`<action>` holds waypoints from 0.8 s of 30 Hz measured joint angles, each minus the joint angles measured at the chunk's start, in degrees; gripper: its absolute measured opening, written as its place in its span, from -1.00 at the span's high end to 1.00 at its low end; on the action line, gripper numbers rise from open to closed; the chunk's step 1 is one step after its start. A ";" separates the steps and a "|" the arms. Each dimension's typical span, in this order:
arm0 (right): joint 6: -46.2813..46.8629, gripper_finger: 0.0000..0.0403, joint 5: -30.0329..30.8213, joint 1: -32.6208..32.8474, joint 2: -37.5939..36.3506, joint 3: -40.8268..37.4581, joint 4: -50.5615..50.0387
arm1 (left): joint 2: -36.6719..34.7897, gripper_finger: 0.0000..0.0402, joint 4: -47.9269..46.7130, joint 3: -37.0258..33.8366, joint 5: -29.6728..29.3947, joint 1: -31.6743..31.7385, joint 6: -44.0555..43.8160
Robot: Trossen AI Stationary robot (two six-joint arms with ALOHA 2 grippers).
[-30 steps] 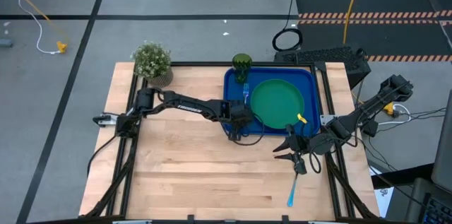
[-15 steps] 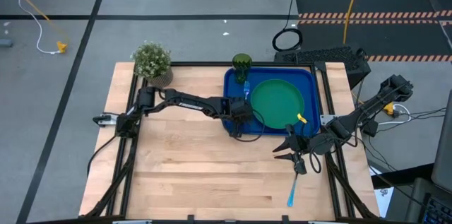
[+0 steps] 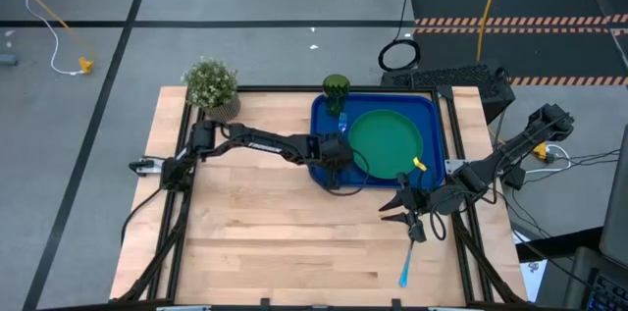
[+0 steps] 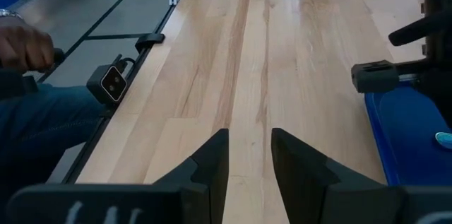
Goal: Pick and place plate/cup/fork/spoon on tray
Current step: Put the blue fork on the blue serving tray to the left of the green plate
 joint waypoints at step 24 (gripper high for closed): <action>-0.28 0.51 0.09 0.02 0.00 0.00 0.06 | 1.17 0.91 -3.04 0.05 -2.16 -0.67 -0.63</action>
